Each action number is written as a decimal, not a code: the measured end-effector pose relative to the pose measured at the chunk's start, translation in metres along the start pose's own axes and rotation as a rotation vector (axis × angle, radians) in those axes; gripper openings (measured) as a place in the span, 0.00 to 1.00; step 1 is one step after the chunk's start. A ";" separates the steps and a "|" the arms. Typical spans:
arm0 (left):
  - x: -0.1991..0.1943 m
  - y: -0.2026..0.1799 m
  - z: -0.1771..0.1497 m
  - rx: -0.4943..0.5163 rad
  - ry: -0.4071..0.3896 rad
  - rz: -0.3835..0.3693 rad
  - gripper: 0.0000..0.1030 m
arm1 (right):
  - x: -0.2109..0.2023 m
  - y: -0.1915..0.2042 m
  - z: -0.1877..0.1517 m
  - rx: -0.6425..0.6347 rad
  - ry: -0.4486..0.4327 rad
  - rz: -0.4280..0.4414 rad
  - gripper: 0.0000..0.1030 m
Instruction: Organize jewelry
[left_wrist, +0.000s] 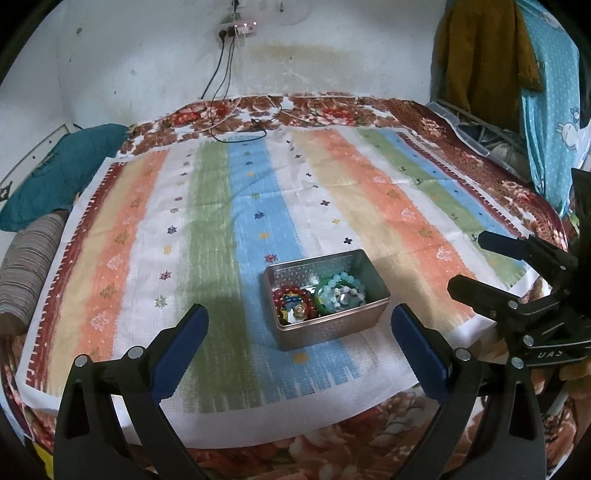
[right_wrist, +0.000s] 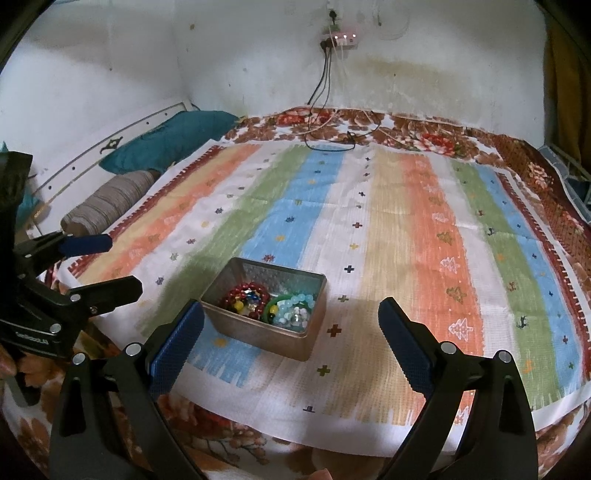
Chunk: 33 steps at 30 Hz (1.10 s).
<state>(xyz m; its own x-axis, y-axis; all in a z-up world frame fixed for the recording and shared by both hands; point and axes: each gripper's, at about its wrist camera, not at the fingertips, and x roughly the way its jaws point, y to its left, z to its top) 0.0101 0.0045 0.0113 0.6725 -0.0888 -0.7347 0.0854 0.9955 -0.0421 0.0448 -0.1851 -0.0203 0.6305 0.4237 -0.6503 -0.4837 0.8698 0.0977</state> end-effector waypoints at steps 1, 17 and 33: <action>0.000 0.000 0.000 0.001 -0.003 -0.004 0.94 | 0.000 0.000 0.000 -0.001 -0.003 0.001 0.93; -0.002 -0.001 0.000 0.016 -0.015 -0.003 0.94 | -0.008 0.006 -0.003 0.003 -0.019 0.041 0.93; -0.001 -0.002 -0.001 0.014 -0.012 -0.012 0.94 | -0.010 0.007 -0.004 0.012 -0.019 0.041 0.93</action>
<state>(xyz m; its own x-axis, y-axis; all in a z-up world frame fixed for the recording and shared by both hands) 0.0084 0.0031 0.0120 0.6802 -0.1013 -0.7260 0.1038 0.9937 -0.0414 0.0327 -0.1840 -0.0164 0.6216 0.4637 -0.6314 -0.5020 0.8545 0.1334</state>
